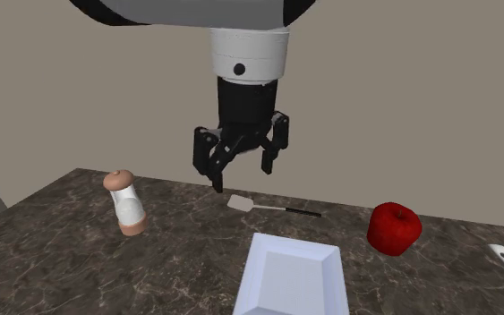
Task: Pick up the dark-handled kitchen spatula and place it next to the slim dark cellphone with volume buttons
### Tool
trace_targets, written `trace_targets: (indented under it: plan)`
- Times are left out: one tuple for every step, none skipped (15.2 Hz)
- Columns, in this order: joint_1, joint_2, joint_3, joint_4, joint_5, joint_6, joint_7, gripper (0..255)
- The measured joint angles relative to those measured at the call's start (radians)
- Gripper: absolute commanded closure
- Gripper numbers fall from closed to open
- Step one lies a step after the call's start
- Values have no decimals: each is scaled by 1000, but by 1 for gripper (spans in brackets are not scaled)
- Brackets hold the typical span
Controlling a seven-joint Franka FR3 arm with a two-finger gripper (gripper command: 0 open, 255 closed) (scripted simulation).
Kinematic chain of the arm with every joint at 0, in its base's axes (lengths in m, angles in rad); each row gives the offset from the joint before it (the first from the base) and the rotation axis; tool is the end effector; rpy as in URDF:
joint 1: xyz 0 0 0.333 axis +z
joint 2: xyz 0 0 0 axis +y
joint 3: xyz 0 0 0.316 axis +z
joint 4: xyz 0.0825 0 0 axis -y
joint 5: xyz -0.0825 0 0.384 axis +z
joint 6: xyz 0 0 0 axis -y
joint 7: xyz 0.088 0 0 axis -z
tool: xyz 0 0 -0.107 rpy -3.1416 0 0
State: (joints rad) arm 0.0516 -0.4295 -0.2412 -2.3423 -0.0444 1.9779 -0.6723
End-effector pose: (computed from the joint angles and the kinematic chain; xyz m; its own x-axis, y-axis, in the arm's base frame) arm 0.4202 -0.0909 0.4968 0.8665 0.4929 0.0792 0.4952 -0.8687 -0.0110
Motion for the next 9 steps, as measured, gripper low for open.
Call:
trace_targets:
  plan:
    - [4, 41, -18, 18, -1, 19, -42, 0]
    - [11, 77, -28, 23, 0, 45, -78, 0]
    - [15, 121, -45, 46, 3, 63, -122, 0]
    - [17, 157, -61, 63, 4, 77, -168, 0]
    - [20, 190, -73, 75, 7, 93, -209, 0]
    - [23, 223, -82, 91, 12, 106, -247, 0]
    - [26, 262, -92, 104, 19, 128, -288, 0]
    - [28, 312, -103, 134, 30, 143, -334, 0]
    - [30, 355, -109, 141, 41, 172, -375, 0]
